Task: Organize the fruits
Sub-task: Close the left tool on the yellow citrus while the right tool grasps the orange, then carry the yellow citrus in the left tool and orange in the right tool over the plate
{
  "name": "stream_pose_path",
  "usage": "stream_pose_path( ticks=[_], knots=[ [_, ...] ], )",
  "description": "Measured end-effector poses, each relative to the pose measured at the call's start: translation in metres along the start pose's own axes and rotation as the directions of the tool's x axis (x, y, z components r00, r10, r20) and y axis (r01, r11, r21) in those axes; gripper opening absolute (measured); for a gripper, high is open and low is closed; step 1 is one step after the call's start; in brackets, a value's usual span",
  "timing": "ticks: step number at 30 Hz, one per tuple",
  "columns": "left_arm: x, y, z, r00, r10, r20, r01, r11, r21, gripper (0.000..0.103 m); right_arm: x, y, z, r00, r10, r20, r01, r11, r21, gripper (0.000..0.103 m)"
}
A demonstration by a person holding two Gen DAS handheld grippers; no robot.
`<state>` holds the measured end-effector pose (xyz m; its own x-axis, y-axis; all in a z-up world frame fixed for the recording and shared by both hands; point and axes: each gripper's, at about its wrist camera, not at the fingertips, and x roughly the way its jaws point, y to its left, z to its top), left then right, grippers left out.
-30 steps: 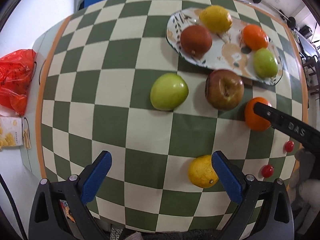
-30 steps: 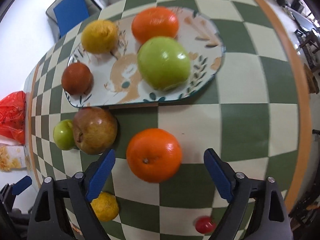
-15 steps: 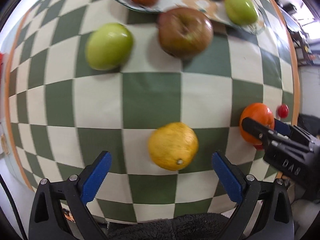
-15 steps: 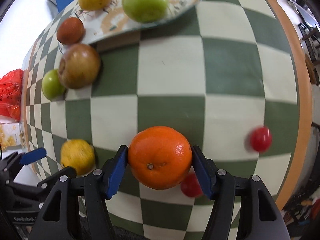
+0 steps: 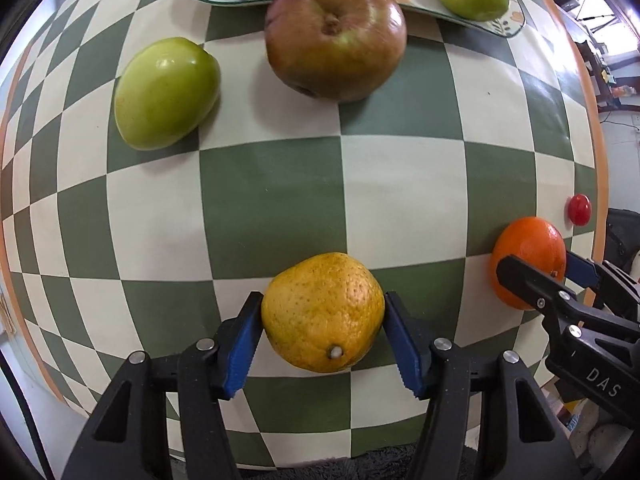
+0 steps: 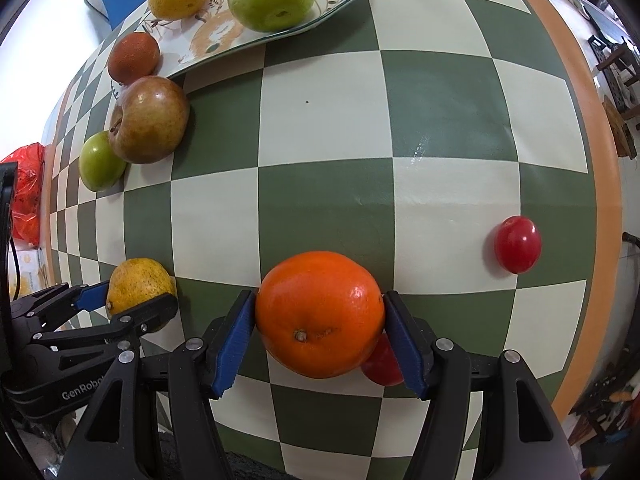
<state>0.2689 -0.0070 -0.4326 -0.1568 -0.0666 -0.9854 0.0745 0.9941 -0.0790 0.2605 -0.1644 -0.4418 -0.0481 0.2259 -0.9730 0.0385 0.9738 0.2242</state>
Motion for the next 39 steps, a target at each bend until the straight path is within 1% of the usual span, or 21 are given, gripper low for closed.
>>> stream_pose_path(
  ticks=[6,10,11,13,14,17,18,20,22,25,27,28,29,31,34,37,39],
  knots=[
    [-0.002,0.004,0.000,1.000,-0.011,0.012,0.011,1.000,-0.018,0.057,0.004,0.001,0.001,1.000,-0.022,-0.020,0.022,1.000,-0.018,0.067],
    [-0.016,0.016,0.003,1.000,-0.021,0.021,0.022,0.999,-0.026,0.056,0.005,0.006,0.001,1.000,-0.027,-0.016,0.026,0.999,-0.022,0.066],
    [-0.022,0.014,-0.001,0.999,-0.028,0.027,0.028,0.999,-0.028,0.056,0.004,0.006,0.001,1.000,-0.013,-0.012,0.013,1.000,-0.016,0.066],
    [-0.040,0.019,0.001,0.997,-0.053,0.049,0.054,0.998,-0.032,0.056,-0.001,0.007,0.004,1.000,0.023,-0.005,-0.023,1.000,-0.002,0.066],
    [-0.047,0.021,0.003,0.996,-0.063,0.060,0.065,0.997,-0.032,0.056,-0.005,0.007,0.005,0.999,0.038,0.003,-0.038,0.999,0.005,0.066],
    [-0.086,0.028,0.016,0.988,-0.105,0.112,0.110,0.993,-0.034,0.056,-0.022,0.010,0.017,0.994,0.099,0.038,-0.100,0.995,0.028,0.066],
    [-0.098,0.030,0.021,0.985,-0.117,0.127,0.122,0.992,-0.035,0.056,-0.031,0.012,0.025,0.990,0.134,0.054,-0.136,0.990,0.037,0.066],
    [-0.122,0.037,0.036,0.976,-0.143,0.165,0.151,0.988,-0.041,0.056,-0.045,0.019,0.041,0.982,0.171,0.084,-0.175,0.984,0.041,0.066],
    [-0.146,0.045,0.059,0.966,-0.164,0.198,0.177,0.983,-0.052,0.056,-0.059,0.033,0.067,0.974,0.189,0.127,-0.194,0.981,0.025,0.066],
    [-0.168,0.056,0.099,0.956,-0.173,0.236,0.195,0.978,-0.076,0.057,-0.068,0.051,0.104,0.967,0.191,0.169,-0.196,0.981,0.013,0.066],
    [-0.173,0.068,0.132,0.954,-0.169,0.246,0.197,0.976,-0.096,0.056,-0.067,0.062,0.131,0.967,0.177,0.182,-0.182,0.983,0.010,0.066],
    [-0.171,0.071,0.147,0.956,-0.160,0.245,0.190,0.976,-0.102,0.056,-0.063,0.070,0.145,0.969,0.166,0.181,-0.170,0.985,0.007,0.066],
    [-0.170,0.077,0.166,0.960,-0.150,0.236,0.181,0.977,-0.114,0.057,-0.061,0.073,0.154,0.972,0.157,0.178,-0.160,0.987,0.005,0.066],
    [-0.160,0.086,0.191,0.967,-0.148,0.206,0.178,0.975,-0.134,0.057,-0.052,0.084,0.176,0.979,0.131,0.157,-0.132,0.991,-0.003,0.066],
    [-0.138,0.094,0.220,0.979,-0.141,0.146,0.163,0.975,-0.151,0.057,-0.038,0.096,0.192,0.985,0.118,0.126,-0.116,0.993,-0.019,0.066],
    [-0.113,0.101,0.242,0.988,-0.136,0.073,0.147,0.974,-0.170,0.057,-0.030,0.110,0.202,0.991,0.081,0.111,-0.075,0.996,-0.052,0.066],
    [-0.102,0.102,0.248,0.990,-0.136,0.041,0.141,0.975,-0.174,0.057,-0.026,0.113,0.203,0.992,0.081,0.098,-0.075,0.995,-0.060,0.066]
  ],
)
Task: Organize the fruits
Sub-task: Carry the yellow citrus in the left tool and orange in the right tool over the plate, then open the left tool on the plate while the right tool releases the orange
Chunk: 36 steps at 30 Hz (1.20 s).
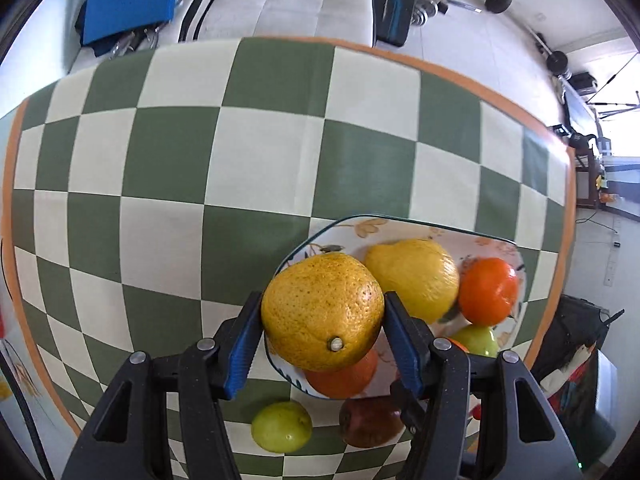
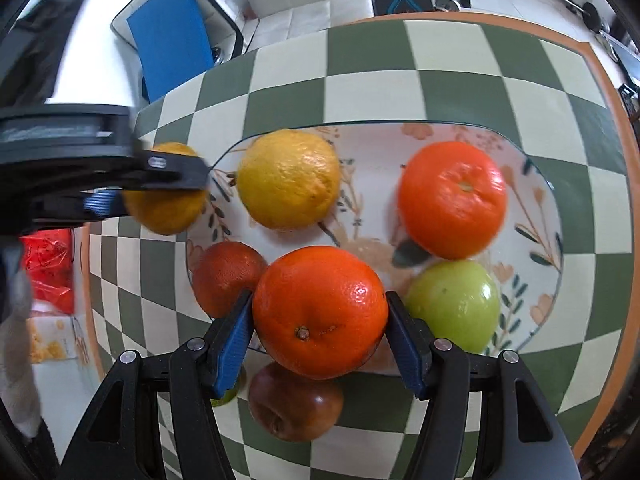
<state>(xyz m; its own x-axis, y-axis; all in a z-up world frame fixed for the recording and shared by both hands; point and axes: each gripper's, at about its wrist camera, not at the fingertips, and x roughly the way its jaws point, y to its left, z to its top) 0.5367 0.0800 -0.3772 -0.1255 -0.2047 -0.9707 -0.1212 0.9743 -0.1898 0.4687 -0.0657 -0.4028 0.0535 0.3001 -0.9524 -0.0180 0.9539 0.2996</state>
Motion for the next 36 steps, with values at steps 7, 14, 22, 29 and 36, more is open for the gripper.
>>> stream_pose_path(
  ticks=[7,14,22,29,36],
  knots=[
    [0.007,0.003,-0.004,0.999,-0.018,-0.032,0.018,1.000,-0.006,0.061,-0.001,0.000,0.002,1.000,-0.010,-0.019,0.010,1.000,0.005,0.077],
    [-0.009,0.001,-0.010,1.000,0.014,0.020,-0.015,1.000,0.020,0.088,-0.025,-0.014,-0.003,1.000,-0.017,0.009,0.017,0.999,0.027,0.089],
    [-0.027,-0.005,-0.047,0.989,0.081,0.126,-0.089,0.995,0.054,0.097,-0.059,-0.035,-0.017,0.991,-0.115,0.066,0.111,0.992,0.064,0.094],
    [-0.043,-0.016,-0.094,0.955,0.170,0.243,-0.197,0.976,0.089,0.097,-0.077,-0.041,-0.041,0.978,-0.189,0.084,0.185,0.981,0.055,0.094],
    [-0.068,-0.019,-0.134,0.936,0.138,0.324,-0.172,0.982,0.078,0.097,-0.111,-0.038,-0.069,0.966,-0.217,0.142,0.213,0.976,0.046,0.094]
  ],
)
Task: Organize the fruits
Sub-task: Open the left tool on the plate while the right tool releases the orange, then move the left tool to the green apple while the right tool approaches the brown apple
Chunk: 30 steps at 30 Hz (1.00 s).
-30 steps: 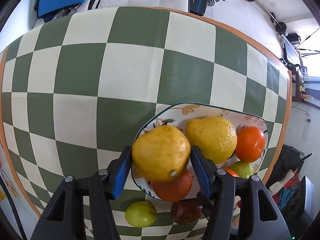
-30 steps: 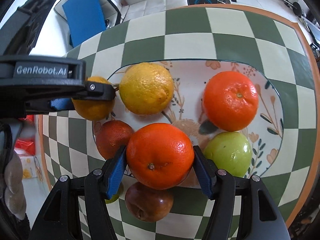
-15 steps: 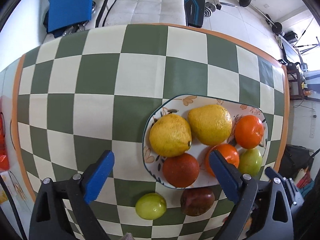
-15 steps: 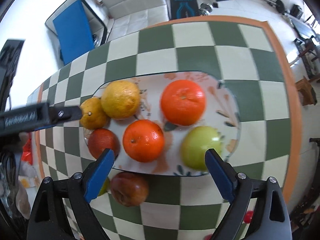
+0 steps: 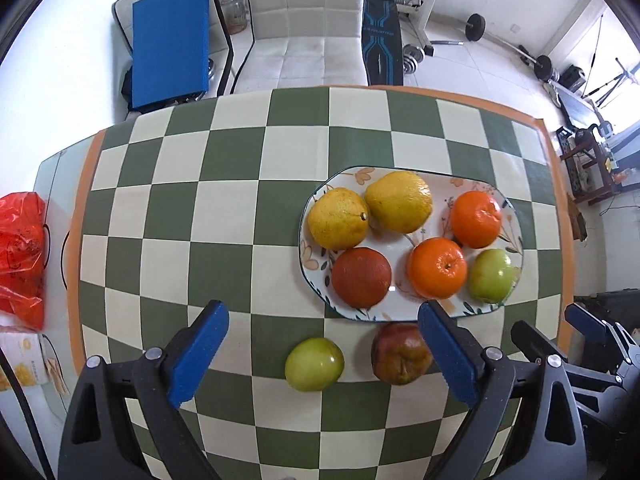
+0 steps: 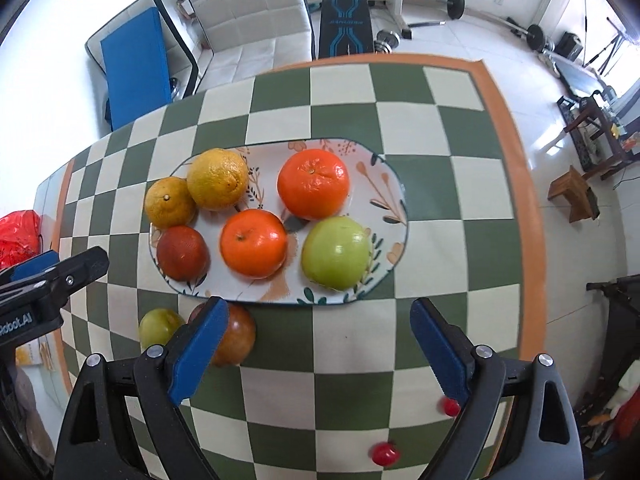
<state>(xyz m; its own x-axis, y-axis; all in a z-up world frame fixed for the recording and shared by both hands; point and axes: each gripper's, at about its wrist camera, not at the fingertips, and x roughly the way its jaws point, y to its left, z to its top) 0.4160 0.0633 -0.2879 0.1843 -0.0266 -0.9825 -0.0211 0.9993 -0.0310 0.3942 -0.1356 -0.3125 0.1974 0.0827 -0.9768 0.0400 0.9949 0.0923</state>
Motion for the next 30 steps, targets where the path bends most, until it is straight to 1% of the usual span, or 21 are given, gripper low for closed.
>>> stream_pose_path(
  ticks=[4,11,18,21,27,30],
  knots=[
    [-0.027,-0.006,-0.018,0.998,0.007,0.059,-0.008,1.000,0.016,0.097,-0.026,-0.001,-0.012,0.999,-0.007,0.043,0.007,1.000,-0.008,0.094],
    [-0.067,-0.013,-0.045,0.990,0.001,0.138,-0.004,1.000,0.022,0.097,-0.066,-0.005,-0.035,0.995,-0.011,0.101,0.012,1.000,-0.011,0.094],
    [-0.105,-0.019,-0.069,0.978,-0.010,0.207,0.002,0.999,0.037,0.097,-0.110,-0.004,-0.060,0.987,-0.004,0.164,0.006,1.000,-0.013,0.094],
    [-0.121,-0.020,-0.078,0.970,-0.015,0.241,0.005,0.999,0.040,0.097,-0.127,-0.002,-0.069,0.982,-0.003,0.189,0.006,1.000,-0.016,0.094],
    [-0.141,-0.022,-0.091,0.959,-0.014,0.285,0.000,0.999,0.051,0.097,-0.157,0.001,-0.085,0.971,-0.010,0.238,0.015,1.000,-0.016,0.094],
    [-0.145,-0.022,-0.097,0.956,-0.018,0.292,0.002,0.999,0.053,0.097,-0.167,0.001,-0.091,0.967,-0.014,0.253,0.017,1.000,-0.011,0.094]
  ],
)
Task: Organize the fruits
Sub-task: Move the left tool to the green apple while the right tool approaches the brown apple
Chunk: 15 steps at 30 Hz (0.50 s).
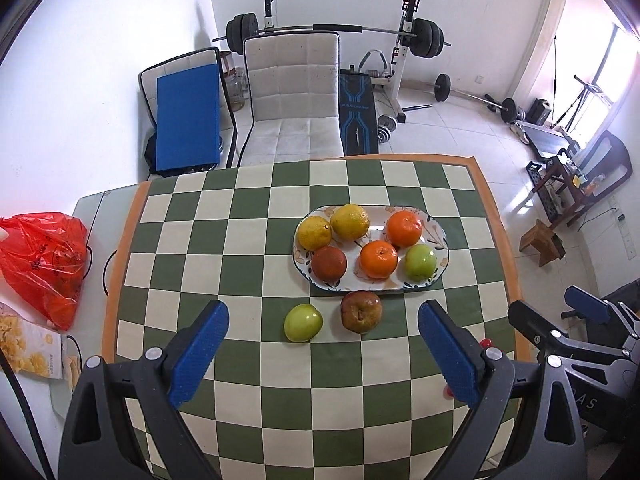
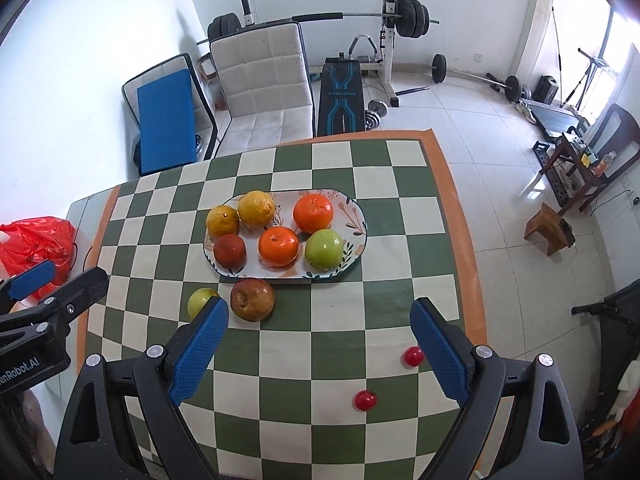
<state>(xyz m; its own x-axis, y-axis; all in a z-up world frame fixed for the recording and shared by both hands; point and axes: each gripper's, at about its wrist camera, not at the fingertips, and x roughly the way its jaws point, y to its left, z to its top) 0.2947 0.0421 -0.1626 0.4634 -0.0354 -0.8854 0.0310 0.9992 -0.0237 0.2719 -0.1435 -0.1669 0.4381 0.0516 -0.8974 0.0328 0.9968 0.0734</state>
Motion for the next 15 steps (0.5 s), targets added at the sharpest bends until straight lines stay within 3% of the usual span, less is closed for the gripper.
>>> stream_pose_path(
  ticks=[12,15],
  knots=[
    [0.003,-0.001,0.000,1.000,0.021,0.014,-0.021,1.000,-0.018,0.097,-0.003,-0.002,0.003,1.000,0.008,0.012,-0.008,1.000,0.029,0.094],
    [0.017,0.005,0.004,0.998,0.069,0.006,-0.069,0.997,-0.033,0.097,0.014,-0.001,0.007,1.000,0.026,-0.014,-0.026,0.999,0.038,0.094]
  ],
)
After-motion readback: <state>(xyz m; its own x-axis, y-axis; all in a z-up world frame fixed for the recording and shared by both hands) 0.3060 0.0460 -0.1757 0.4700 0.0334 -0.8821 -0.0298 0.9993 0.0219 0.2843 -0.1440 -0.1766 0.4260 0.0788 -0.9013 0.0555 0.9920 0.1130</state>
